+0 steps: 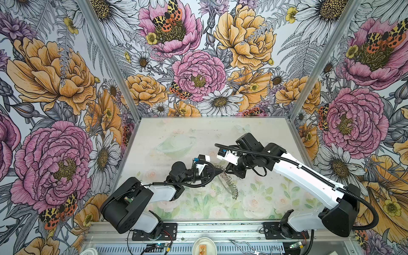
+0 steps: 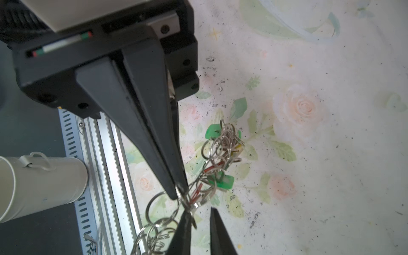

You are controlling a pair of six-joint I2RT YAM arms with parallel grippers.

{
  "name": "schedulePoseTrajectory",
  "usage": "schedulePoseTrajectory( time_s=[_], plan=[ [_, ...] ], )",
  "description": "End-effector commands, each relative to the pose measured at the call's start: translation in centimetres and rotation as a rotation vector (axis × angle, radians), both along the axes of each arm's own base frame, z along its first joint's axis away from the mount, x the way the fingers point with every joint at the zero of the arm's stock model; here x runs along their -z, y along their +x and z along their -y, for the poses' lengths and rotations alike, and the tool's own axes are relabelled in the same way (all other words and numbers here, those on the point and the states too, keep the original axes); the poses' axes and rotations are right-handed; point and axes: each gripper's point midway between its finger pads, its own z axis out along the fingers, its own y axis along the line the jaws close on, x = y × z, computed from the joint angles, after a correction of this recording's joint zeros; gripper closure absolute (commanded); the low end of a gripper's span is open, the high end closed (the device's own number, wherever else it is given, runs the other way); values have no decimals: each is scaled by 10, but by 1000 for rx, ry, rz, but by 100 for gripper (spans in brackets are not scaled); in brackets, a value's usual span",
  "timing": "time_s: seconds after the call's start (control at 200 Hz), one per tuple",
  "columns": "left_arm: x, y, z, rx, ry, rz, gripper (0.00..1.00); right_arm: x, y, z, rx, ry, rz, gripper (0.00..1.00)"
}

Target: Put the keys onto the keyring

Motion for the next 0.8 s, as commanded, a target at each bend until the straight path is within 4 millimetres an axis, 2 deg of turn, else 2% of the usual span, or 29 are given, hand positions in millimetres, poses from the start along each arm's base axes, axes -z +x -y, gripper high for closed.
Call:
schedulePoseTrajectory(
  time_s=[0.0,0.16,0.791],
  plan=[
    [-17,-3,-2,-3,-62,49,100,-8,3,1,29,37,22,82],
    [-19,-3,-1,4,-66,52,100,-10,6,-2,32,52,19,88],
    [-17,-1,0,4,-60,43,100,-21,6,-2,43,95,47,84]
  ],
)
